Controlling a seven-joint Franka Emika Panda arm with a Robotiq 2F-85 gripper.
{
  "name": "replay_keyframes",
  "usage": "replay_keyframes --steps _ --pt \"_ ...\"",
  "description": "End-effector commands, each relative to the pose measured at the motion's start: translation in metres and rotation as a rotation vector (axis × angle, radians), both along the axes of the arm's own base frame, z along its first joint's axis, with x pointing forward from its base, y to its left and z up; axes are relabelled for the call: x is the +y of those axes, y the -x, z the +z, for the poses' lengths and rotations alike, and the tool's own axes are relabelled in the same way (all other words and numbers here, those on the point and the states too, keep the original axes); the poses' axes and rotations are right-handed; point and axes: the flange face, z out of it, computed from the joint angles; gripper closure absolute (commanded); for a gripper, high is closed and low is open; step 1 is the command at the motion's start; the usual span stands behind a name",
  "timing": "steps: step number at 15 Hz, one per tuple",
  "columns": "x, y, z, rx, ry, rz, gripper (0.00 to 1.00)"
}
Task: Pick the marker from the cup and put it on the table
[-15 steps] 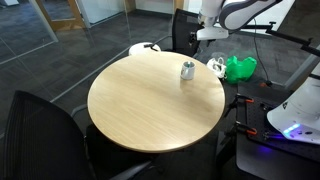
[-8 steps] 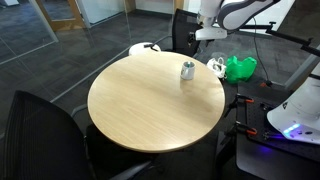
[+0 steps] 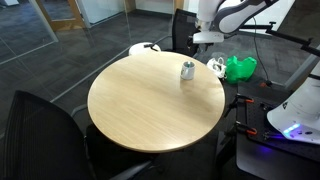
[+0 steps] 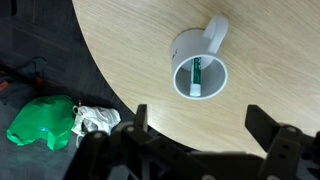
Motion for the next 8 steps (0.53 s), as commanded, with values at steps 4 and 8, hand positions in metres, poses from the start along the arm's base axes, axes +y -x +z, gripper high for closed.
replay_keyframes --steps 4,8 --pt "-0.012 -0.017 -0.027 -0.025 -0.013 -0.096 0.00" --pt "-0.022 -0.020 -0.044 -0.024 -0.016 -0.144 0.16"
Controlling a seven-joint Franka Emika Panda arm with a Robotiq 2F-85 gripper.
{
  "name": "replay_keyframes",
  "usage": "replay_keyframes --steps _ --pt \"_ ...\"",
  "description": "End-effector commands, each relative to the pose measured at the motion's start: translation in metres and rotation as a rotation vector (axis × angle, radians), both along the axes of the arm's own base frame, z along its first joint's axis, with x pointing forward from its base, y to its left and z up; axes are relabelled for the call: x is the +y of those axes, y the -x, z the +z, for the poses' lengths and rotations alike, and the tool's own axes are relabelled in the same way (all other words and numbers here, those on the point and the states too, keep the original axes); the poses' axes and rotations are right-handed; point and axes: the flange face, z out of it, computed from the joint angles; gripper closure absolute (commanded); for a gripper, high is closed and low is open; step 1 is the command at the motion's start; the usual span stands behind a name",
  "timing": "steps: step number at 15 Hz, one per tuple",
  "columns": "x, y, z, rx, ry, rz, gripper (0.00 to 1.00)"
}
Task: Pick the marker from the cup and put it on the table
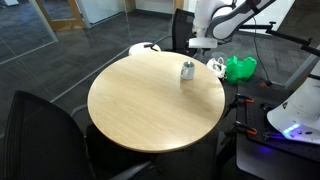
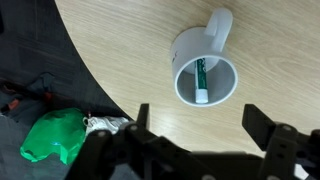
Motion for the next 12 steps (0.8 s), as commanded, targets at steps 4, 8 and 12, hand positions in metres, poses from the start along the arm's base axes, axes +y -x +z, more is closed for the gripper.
replay_keyframes --steps 4,8,12 --pt "-0.016 -0.014 -0.024 -0.011 0.004 -0.061 0.25" --pt "-0.021 -0.023 -0.037 -0.019 -0.006 -0.049 0.36" --pt "-0.020 -0.031 -0.048 -0.022 -0.020 -0.058 0.42"
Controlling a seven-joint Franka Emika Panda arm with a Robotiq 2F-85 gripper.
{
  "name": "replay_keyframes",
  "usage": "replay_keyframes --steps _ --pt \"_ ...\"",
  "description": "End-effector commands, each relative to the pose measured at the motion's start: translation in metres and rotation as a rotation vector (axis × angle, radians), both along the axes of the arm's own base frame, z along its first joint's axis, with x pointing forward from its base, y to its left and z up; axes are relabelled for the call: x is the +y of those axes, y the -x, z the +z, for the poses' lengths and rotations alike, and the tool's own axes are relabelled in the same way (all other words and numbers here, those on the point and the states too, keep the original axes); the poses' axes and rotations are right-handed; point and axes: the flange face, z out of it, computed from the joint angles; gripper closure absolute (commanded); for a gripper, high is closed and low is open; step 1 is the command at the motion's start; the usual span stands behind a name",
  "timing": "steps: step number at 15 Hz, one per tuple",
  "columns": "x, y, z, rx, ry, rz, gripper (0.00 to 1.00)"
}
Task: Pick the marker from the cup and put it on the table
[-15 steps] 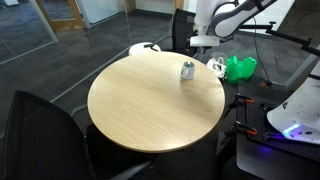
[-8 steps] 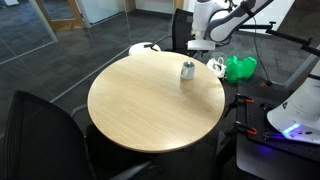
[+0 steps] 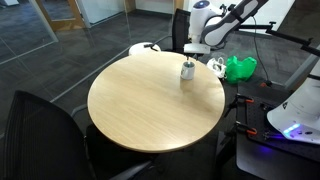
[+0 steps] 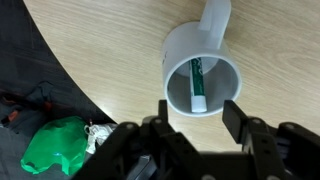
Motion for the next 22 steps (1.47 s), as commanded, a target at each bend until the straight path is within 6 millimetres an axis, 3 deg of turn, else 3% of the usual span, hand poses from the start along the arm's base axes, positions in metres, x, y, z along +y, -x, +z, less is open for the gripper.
replay_keyframes --steps 1,22 --pt "-0.001 -0.012 -0.007 -0.015 -0.008 -0.005 0.44" --pt "-0.006 -0.027 -0.024 0.016 0.020 -0.013 0.51"
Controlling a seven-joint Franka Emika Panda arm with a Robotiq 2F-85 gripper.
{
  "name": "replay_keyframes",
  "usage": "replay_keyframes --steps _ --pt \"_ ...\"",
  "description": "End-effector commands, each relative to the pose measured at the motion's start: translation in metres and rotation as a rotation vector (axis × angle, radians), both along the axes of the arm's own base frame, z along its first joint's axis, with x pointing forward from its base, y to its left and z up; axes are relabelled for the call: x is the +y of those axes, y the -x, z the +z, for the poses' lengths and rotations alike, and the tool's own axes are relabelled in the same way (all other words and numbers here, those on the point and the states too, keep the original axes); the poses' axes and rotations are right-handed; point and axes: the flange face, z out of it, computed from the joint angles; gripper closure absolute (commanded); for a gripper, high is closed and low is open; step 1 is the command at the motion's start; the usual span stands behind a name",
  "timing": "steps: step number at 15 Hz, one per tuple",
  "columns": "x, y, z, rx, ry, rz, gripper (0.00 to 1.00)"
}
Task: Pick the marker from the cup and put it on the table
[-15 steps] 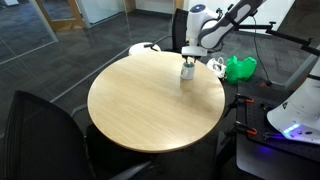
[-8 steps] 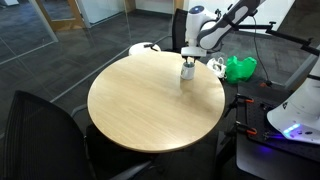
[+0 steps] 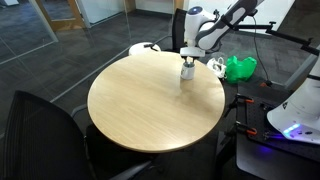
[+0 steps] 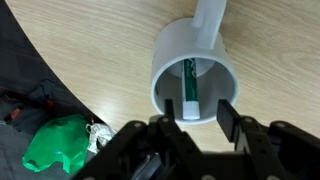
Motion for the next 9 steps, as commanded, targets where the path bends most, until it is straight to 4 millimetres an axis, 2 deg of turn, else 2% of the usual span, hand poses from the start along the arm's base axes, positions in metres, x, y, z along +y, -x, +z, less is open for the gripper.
replay_keyframes --steps 1,3,9 --pt "-0.0008 -0.0084 0.0005 -0.006 0.004 -0.004 0.54" --pt "-0.0003 -0.0105 -0.0001 -0.006 0.007 -0.001 0.57" --pt "-0.0015 -0.0080 -0.0024 -0.006 0.006 -0.001 0.54"
